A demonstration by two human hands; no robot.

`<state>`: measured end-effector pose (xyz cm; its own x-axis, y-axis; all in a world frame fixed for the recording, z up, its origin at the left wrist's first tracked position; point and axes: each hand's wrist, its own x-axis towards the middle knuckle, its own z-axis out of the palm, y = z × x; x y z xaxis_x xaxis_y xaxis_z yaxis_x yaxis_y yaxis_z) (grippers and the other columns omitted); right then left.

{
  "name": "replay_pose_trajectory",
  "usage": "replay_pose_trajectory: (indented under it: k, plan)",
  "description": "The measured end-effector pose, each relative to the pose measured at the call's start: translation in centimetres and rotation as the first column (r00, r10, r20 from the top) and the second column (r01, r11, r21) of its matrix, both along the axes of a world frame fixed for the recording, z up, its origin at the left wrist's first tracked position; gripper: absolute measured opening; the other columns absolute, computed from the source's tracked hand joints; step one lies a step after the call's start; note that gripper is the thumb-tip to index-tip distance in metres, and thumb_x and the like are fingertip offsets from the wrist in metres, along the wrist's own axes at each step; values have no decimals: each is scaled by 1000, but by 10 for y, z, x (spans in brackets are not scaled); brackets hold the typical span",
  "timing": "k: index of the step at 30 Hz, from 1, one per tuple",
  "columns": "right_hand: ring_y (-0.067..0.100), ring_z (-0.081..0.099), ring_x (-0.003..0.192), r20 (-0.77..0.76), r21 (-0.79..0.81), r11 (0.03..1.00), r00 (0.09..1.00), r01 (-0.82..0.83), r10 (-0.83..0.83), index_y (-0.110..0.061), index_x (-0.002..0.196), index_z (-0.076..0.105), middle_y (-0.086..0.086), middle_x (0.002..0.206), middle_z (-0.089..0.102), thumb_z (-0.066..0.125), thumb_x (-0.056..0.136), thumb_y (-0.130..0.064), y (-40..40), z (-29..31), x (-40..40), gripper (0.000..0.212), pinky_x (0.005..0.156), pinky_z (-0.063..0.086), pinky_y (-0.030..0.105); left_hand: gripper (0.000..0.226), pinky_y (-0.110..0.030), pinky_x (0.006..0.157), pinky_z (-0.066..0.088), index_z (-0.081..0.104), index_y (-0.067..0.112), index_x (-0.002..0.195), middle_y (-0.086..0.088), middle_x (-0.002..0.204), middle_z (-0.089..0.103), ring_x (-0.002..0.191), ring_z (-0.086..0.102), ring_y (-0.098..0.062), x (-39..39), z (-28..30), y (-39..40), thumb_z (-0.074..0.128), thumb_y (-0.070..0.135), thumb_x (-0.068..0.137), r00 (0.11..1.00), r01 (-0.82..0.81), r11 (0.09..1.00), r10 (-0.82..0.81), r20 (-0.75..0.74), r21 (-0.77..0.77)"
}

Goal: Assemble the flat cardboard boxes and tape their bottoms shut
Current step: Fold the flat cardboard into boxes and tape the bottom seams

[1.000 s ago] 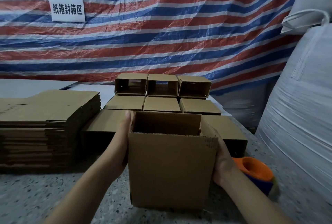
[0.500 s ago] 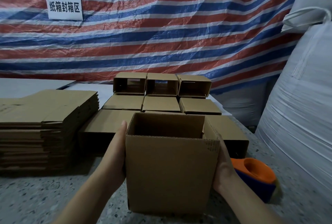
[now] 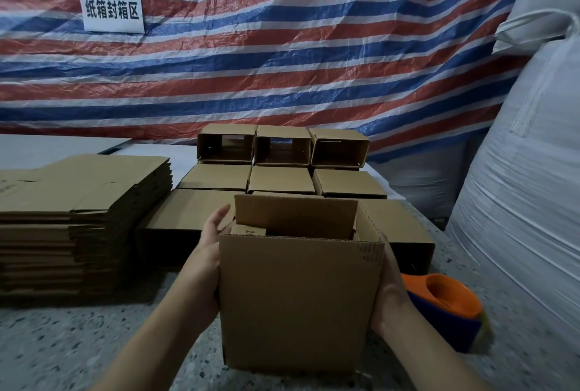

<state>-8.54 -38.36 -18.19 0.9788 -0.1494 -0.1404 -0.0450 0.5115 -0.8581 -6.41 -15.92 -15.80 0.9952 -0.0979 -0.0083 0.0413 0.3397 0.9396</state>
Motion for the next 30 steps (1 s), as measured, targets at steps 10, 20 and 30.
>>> replay_pose_trajectory:
  k: [10,20,30]
  plan:
    - [16,65,44,-13,109,994,1000,-22,24,-15,47,73,4,53,67,29,98,-63,3,4,-5,82,43,52,23,8,-27,48,52,73,23,73,-11,76,69,59,64,-20,0,-5,7,65,22,73,993,87,994,-92,79,72]
    - [24,75,76,117,21,993,987,-117,114,-17,86,83,10,85,77,46,74,-75,-4,-2,-5,70,63,59,33,19,-25,45,47,67,18,78,-11,75,66,56,59,-20,-5,-6,5,57,8,91,992,58,992,-70,108,109]
    - [19,68,55,41,-55,978,978,-200,203,-9,99,65,7,65,70,61,81,-42,-5,6,-6,38,50,54,30,9,-27,48,42,66,18,74,-10,70,59,57,53,-19,0,-17,13,63,27,75,979,99,992,-111,171,81]
